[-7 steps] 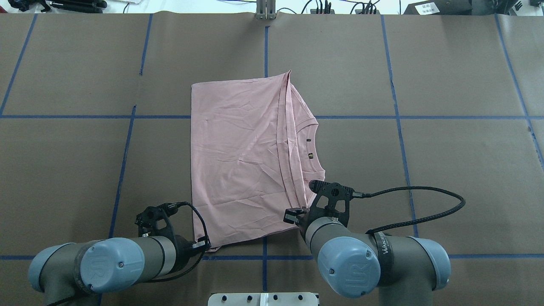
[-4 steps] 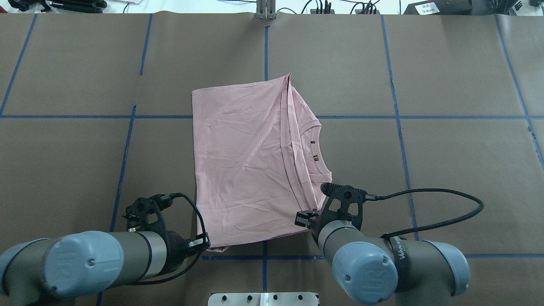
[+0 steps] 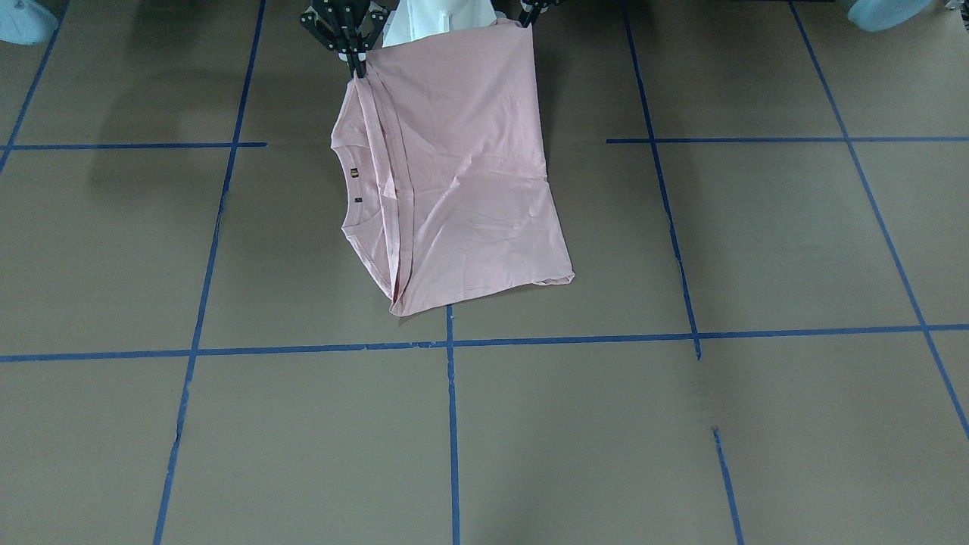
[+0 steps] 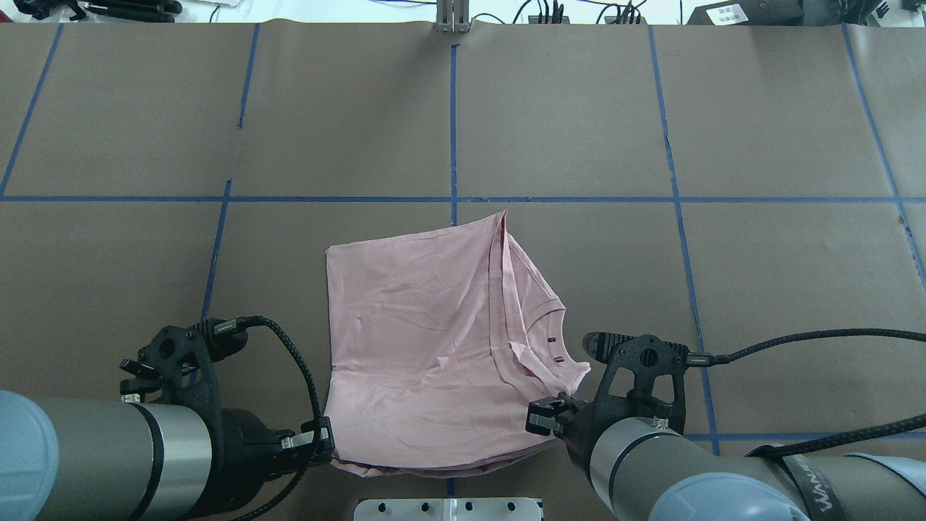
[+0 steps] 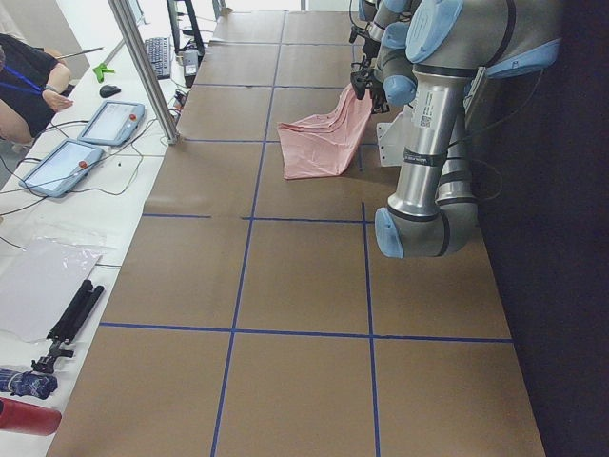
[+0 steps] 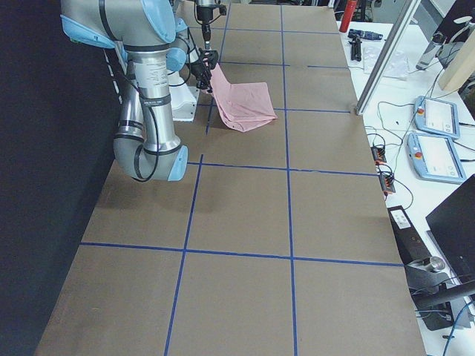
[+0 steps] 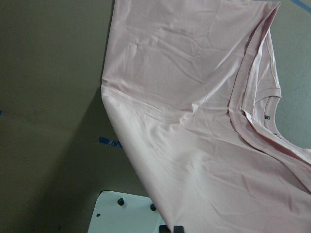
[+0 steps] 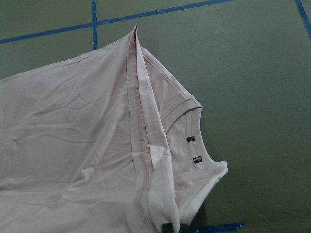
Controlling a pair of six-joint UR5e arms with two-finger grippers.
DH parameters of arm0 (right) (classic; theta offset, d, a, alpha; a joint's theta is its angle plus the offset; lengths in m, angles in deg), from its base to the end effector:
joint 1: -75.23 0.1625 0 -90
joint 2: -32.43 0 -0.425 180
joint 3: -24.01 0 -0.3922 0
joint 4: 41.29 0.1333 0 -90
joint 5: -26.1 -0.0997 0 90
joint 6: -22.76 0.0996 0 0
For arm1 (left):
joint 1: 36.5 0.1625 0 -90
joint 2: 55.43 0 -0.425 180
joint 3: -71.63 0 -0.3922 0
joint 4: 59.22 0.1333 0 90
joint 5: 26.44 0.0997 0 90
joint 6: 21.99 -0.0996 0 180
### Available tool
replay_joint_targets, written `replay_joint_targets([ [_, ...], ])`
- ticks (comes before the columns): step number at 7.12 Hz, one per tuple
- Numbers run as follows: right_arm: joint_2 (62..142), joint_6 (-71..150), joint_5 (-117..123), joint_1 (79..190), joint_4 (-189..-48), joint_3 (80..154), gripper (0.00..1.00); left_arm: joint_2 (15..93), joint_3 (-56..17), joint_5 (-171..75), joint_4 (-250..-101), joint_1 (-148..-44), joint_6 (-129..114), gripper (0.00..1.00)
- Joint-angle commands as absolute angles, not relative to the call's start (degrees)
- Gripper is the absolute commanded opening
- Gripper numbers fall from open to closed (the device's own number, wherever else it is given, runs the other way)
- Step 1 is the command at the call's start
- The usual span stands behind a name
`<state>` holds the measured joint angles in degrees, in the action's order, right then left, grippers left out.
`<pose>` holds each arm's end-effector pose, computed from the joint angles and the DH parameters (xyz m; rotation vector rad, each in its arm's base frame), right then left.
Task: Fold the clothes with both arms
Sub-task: 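Lift the near edge with both grippers and fold it away from the robot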
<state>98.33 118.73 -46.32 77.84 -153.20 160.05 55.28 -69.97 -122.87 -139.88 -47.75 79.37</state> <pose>-0.4361 -0.1834 0.1705 0.2645 -0.8452 0.2690 0.3714 -0.1984 0.1426 -0.1021 1.1020 -0.2921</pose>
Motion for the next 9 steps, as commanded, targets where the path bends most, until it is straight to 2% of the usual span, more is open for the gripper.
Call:
replay_joint_targets([
  [1, 91.79, 117.69, -46.93, 83.27, -153.18, 151.41, 0.00, 56.80, -64.02, -122.85, -139.64, -52.56, 74.63, 0.00],
  [2, 89.93, 115.24, -48.07, 87.23, -152.83, 148.15, 0.00, 58.20, -60.24, -123.03, -139.73, -55.20, 71.30, 0.00],
  [4, 87.82, 113.12, -51.93, 93.39, -141.29, 136.66, 0.00, 59.79, -53.73, -123.03, -142.08, -58.81, 68.47, 0.00],
  [7, 82.63, 109.51, -53.78, 98.24, -132.04, 120.66, 0.00, 59.97, -43.55, -123.12, -150.86, -64.52, 61.97, 0.00],
  [9, 79.47, 107.93, -54.14, 100.53, -126.91, 110.98, 0.00, 61.54, -34.15, -123.12, -158.50, -68.48, 57.84, 0.00],
])
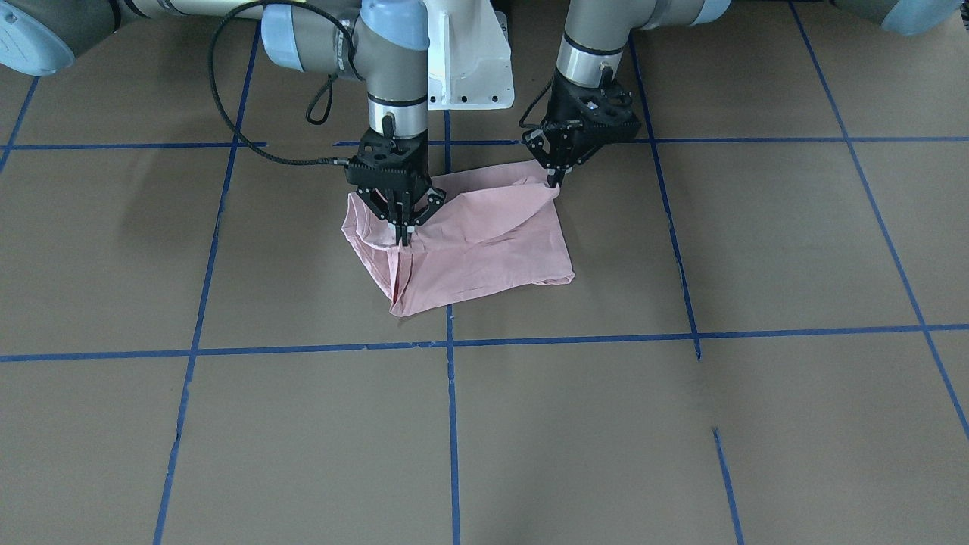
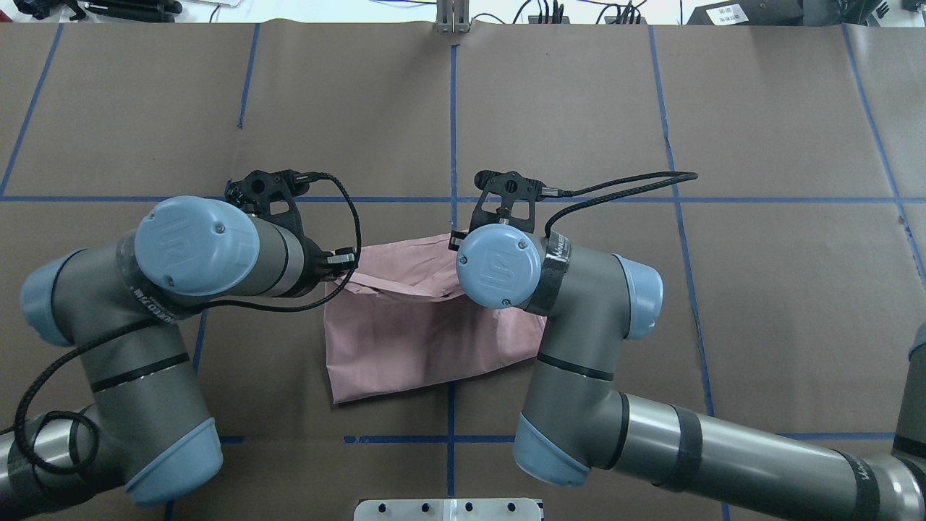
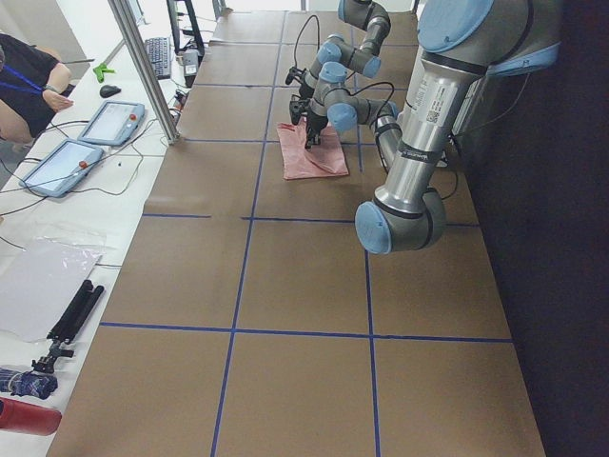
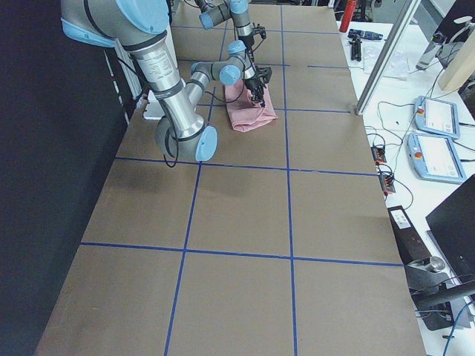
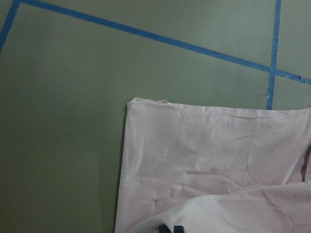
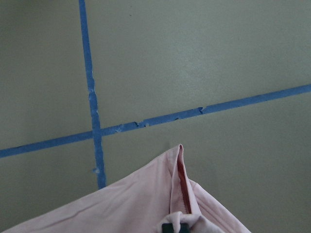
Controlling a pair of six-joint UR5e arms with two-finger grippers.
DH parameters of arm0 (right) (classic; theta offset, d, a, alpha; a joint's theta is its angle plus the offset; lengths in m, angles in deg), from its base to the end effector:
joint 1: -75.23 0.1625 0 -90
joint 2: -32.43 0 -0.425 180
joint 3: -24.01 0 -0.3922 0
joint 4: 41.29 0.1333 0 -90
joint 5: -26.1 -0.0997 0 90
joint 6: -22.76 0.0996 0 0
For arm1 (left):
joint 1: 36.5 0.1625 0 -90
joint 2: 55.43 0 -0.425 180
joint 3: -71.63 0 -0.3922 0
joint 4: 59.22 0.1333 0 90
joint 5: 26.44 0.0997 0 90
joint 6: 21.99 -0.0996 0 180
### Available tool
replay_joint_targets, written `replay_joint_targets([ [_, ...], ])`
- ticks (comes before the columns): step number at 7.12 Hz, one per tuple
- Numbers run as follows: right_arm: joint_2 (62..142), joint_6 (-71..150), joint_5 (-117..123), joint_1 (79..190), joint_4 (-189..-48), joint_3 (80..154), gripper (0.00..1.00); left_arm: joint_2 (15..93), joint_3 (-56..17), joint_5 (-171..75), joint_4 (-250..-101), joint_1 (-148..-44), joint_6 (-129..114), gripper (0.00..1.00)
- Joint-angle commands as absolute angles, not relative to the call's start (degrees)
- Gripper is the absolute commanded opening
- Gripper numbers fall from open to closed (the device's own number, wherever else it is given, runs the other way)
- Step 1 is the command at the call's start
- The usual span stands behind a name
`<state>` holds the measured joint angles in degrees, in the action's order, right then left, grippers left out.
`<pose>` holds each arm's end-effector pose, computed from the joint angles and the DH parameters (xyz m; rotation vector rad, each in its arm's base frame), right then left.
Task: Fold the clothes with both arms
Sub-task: 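Lift the near edge with both grippers and fold it away from the robot, then lower the folded edge onto the shirt and open both grippers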
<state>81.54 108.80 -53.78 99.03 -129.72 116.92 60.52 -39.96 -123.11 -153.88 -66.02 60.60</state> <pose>-0.5806 -0.4209 0.2103 0.3543 -0.7315 0.3971 0.4534 -0.3966 0.2372 0.1863 0.9011 -0.3054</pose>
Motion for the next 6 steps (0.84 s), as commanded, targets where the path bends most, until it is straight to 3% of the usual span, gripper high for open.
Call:
replay_joint_targets([
  [1, 78.76, 105.49, -56.49, 102.10, -126.81, 109.11, 0.00, 62.77, -29.58, -123.21, -160.89, -70.93, 55.29, 0.00],
  [2, 77.88, 103.29, -56.86, 103.69, -126.11, 106.57, 0.00, 63.74, -24.75, -123.21, -161.61, -73.48, 51.79, 0.00],
  [3, 74.83, 100.31, -56.87, 105.09, -124.11, 100.71, 0.99, 63.92, -21.48, -123.29, -163.61, -76.20, 47.40, 0.64],
  [4, 69.84, 97.15, -60.09, 108.15, -123.56, 94.91, 1.00, 64.01, -19.36, -123.29, -165.98, -77.45, 43.70, 1.00],
  [6, 67.07, 88.70, -70.37, 113.62, -123.73, 94.41, 1.00, 64.10, -19.51, -130.29, -166.44, -80.70, 36.75, 1.00],
])
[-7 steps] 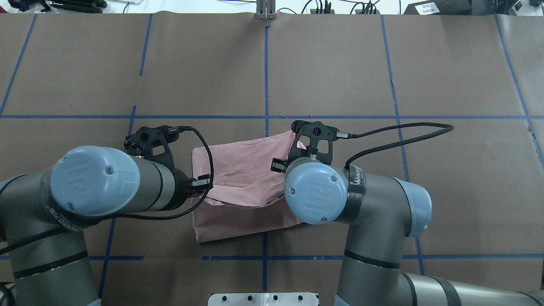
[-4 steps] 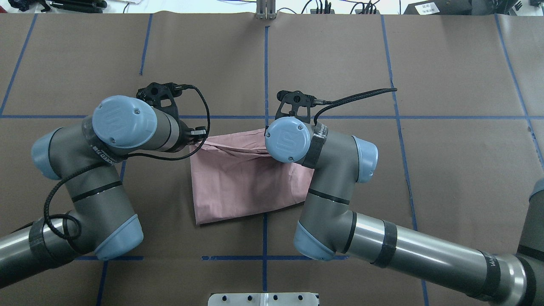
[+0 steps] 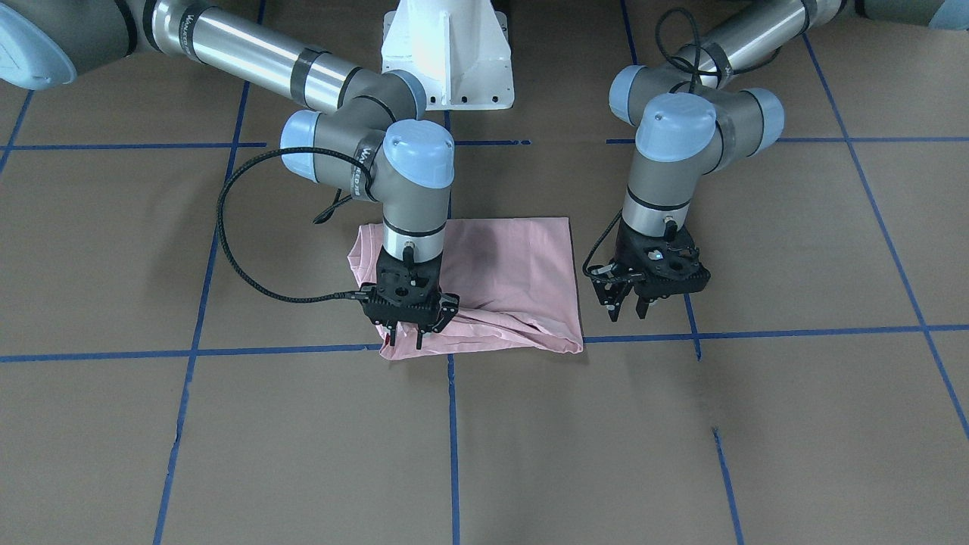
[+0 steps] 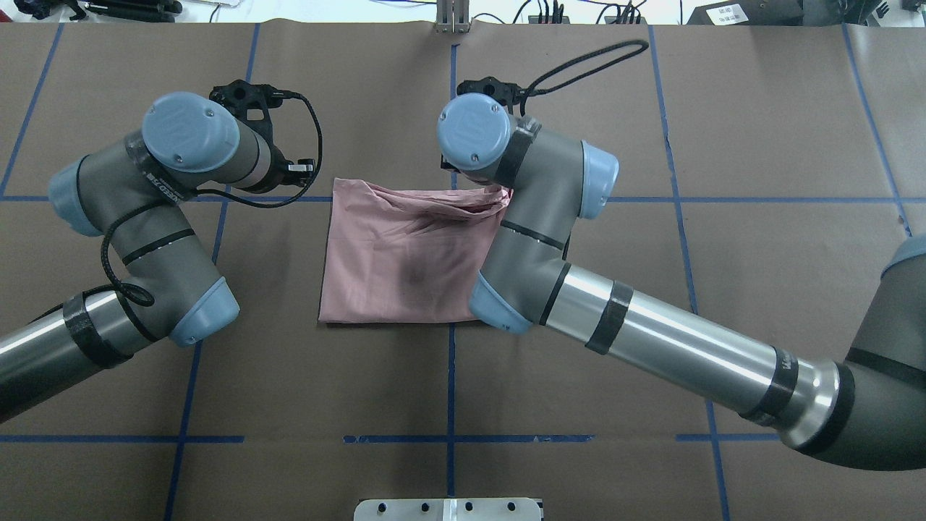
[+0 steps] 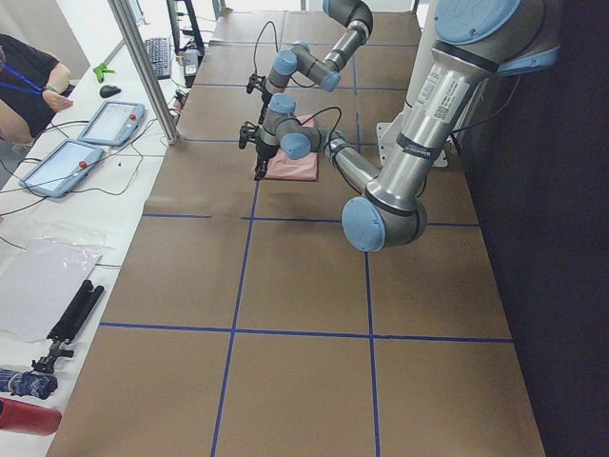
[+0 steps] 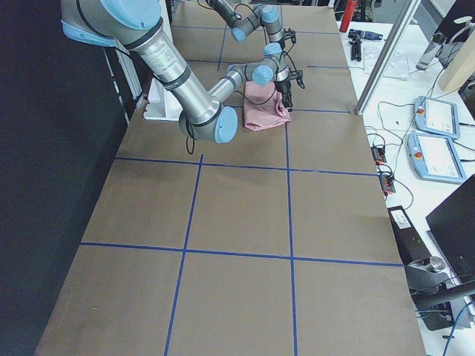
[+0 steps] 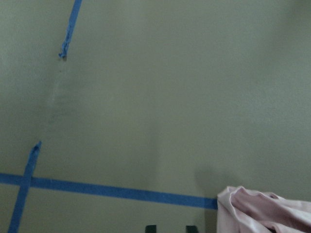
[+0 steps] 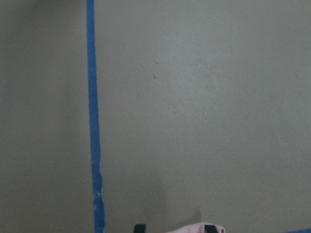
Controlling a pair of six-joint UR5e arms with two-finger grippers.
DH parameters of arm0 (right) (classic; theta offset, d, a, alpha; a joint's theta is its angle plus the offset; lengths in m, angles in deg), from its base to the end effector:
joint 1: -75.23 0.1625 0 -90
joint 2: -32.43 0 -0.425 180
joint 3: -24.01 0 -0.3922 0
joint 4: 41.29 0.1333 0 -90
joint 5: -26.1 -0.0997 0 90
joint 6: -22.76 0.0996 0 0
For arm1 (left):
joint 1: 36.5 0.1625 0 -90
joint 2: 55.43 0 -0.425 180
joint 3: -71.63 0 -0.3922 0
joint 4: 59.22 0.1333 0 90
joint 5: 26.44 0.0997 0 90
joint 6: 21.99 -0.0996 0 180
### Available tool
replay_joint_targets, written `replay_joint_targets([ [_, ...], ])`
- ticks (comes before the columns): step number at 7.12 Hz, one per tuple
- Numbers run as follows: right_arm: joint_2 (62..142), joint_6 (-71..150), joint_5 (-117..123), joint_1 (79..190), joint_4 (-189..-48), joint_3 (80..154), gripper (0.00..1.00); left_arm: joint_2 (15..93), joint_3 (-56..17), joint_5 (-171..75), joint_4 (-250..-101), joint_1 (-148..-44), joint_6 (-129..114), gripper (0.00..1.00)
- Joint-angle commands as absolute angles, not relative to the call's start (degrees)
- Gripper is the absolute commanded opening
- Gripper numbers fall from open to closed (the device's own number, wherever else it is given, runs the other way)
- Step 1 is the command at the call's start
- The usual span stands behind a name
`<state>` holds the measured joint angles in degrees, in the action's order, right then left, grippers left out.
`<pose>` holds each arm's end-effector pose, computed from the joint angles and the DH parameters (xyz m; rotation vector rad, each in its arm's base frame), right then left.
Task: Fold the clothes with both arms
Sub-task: 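Lower the folded edge onto the shirt and open both grippers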
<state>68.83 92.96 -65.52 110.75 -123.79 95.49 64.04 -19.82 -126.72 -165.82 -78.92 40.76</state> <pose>-0.5784 -0.5732 0.1951 0.3220 -0.6726 0.2511 0.4279 -0.5475 0.3236 0.3341 0.7763 -0.1744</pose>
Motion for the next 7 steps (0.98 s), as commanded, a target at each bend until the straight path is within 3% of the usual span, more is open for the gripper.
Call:
replay_joint_targets([
  [1, 66.98, 86.76, -72.23, 114.76, -123.73, 94.50, 1.00, 64.10, -19.77, -130.41, -167.06, -80.80, 35.85, 1.00],
  [2, 67.06, 83.35, -77.47, 116.95, -124.00, 94.93, 1.00, 63.93, -20.65, -130.67, -167.32, -80.97, 34.10, 1.00],
  [4, 70.11, 77.20, -84.52, 121.61, -126.35, 99.56, 1.00, 61.13, -29.22, -134.51, -163.66, -84.56, 27.10, 1.00],
  [6, 77.84, 62.39, -90.58, 129.41, -137.65, 112.45, 1.00, 57.69, -39.51, -138.22, -149.56, -93.14, 11.33, 1.00],
  [7, 81.70, 52.39, -93.49, 135.20, -142.76, 117.48, 1.00, 55.34, -41.03, -142.06, -146.09, -100.07, 0.79, 1.00],
])
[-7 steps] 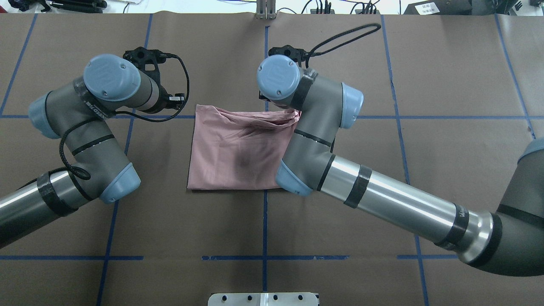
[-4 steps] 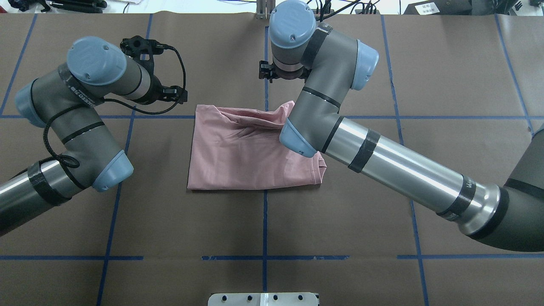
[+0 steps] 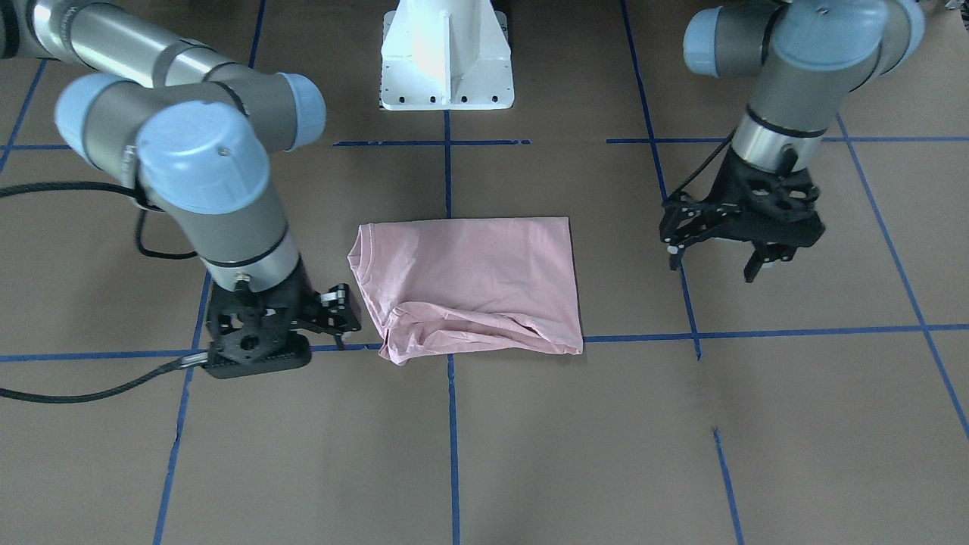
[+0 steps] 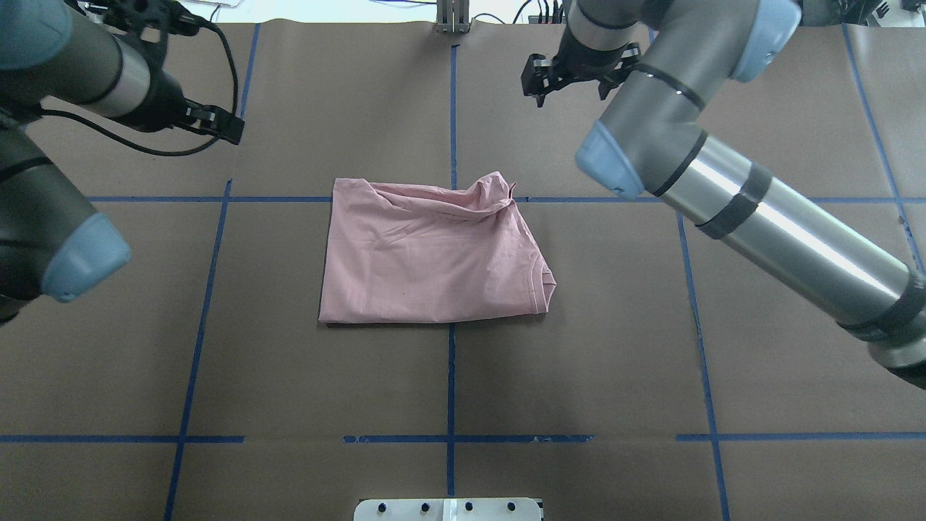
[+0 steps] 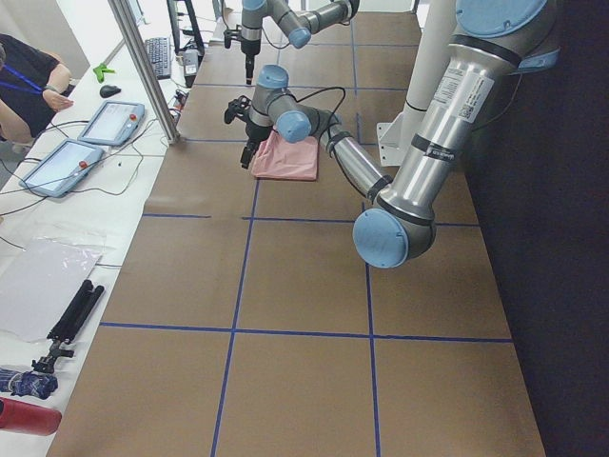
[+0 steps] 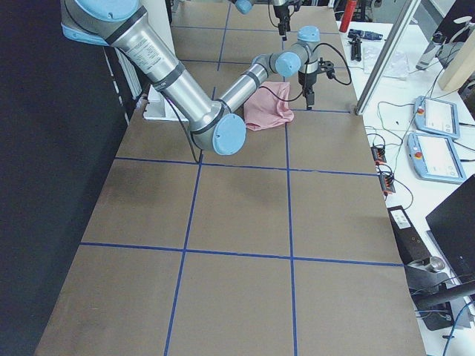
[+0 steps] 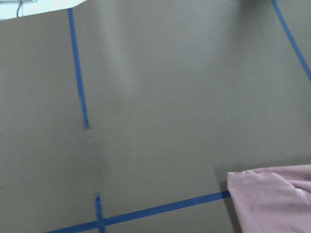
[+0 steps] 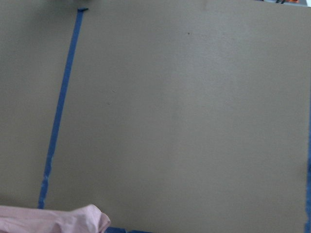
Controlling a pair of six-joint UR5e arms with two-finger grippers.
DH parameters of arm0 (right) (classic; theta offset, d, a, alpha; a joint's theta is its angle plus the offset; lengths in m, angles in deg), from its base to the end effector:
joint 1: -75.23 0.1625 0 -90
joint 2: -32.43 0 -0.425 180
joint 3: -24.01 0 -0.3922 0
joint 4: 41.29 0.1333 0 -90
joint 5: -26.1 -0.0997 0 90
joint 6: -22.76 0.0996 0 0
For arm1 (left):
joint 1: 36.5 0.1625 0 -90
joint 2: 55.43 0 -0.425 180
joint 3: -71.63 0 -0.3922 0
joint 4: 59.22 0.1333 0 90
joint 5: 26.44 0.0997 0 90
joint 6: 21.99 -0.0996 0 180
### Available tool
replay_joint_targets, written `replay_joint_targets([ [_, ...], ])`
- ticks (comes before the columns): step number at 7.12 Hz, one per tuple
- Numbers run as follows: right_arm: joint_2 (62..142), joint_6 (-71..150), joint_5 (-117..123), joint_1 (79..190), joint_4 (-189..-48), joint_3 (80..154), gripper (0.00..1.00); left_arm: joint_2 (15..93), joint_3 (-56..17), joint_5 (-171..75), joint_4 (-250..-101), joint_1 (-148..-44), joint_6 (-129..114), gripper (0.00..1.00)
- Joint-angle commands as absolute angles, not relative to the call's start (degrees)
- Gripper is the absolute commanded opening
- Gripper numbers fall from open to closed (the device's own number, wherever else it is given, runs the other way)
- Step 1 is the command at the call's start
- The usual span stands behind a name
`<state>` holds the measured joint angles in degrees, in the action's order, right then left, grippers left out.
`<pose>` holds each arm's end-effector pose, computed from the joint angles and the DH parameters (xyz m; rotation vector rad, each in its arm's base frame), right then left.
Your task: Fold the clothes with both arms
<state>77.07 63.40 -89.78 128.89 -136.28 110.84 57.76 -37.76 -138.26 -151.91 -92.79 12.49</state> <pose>-0.3582 -0.6385 0.2088 0.2281 -0.7375 -0.0753 0.2485 -0.5459 0.2820 0.4439 0.7360 0.1378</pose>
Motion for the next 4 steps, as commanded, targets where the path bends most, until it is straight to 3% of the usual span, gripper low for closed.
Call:
replay_joint_targets([
  [1, 86.35, 40.37, -96.39, 141.52, -145.94, 120.14, 1.00, 50.61, -40.70, -145.15, -146.14, -108.05, -13.15, 1.00],
  [4, 101.81, 16.03, -102.03, 156.32, -145.71, 119.73, 1.00, 39.97, -37.27, -147.55, -146.40, -124.80, -34.28, 1.00],
])
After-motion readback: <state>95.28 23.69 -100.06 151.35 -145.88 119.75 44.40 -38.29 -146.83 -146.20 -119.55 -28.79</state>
